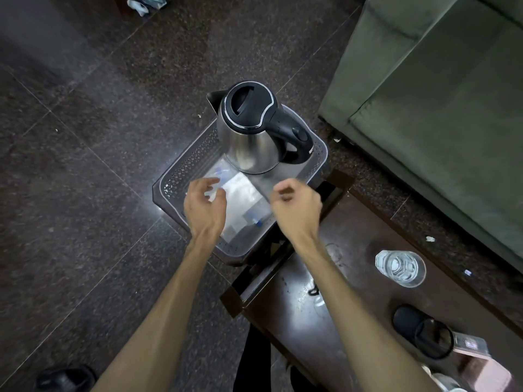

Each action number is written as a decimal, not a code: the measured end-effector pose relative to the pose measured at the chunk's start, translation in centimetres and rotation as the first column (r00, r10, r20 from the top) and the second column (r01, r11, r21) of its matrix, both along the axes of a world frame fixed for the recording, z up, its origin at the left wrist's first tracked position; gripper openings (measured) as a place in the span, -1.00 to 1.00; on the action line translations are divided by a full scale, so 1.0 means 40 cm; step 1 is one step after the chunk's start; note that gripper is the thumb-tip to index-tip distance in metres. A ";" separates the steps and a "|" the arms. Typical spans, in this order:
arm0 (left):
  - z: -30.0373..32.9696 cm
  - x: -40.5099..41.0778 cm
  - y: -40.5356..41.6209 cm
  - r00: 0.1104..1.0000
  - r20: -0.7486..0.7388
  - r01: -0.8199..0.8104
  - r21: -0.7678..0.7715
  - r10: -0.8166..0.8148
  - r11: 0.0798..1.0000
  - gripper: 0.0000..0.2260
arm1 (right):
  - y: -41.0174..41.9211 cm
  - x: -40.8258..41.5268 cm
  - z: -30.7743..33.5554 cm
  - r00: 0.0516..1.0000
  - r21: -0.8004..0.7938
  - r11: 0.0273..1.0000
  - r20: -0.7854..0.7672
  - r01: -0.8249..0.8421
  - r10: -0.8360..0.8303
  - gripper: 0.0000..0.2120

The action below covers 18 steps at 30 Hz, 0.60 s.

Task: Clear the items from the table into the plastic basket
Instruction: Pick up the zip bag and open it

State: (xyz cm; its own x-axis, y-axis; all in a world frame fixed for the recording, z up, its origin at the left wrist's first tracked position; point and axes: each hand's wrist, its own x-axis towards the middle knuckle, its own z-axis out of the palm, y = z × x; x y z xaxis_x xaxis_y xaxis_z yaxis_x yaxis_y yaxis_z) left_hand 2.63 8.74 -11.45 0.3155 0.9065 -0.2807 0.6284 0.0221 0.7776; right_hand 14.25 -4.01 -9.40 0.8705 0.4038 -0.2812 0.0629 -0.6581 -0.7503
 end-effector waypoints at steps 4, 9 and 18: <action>-0.014 -0.049 -0.010 0.996 -0.082 0.050 0.078 -0.044 0.996 -0.82 | 0.090 -0.014 -0.026 0.955 -0.308 0.905 -0.076 -0.295 0.285 -0.64; 0.002 -0.056 -0.017 0.996 -0.072 0.064 0.087 -0.058 0.994 -0.81 | 0.143 -0.028 -0.041 0.934 -0.411 0.839 -0.144 -0.356 0.325 -0.85; 0.044 -0.067 -0.045 0.986 0.098 -0.153 0.220 0.134 0.963 -0.78 | -0.031 -0.017 -0.008 0.970 0.086 0.979 -0.145 -0.186 0.197 -0.86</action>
State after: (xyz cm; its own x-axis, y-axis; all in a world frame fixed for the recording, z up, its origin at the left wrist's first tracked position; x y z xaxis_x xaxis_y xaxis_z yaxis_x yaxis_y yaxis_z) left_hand -0.07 6.93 -9.70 0.1908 0.9807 -0.0414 0.5655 -0.0753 0.8213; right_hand 13.55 -5.23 -9.73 0.7243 0.5829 -0.3682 0.0646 -0.5891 -0.8054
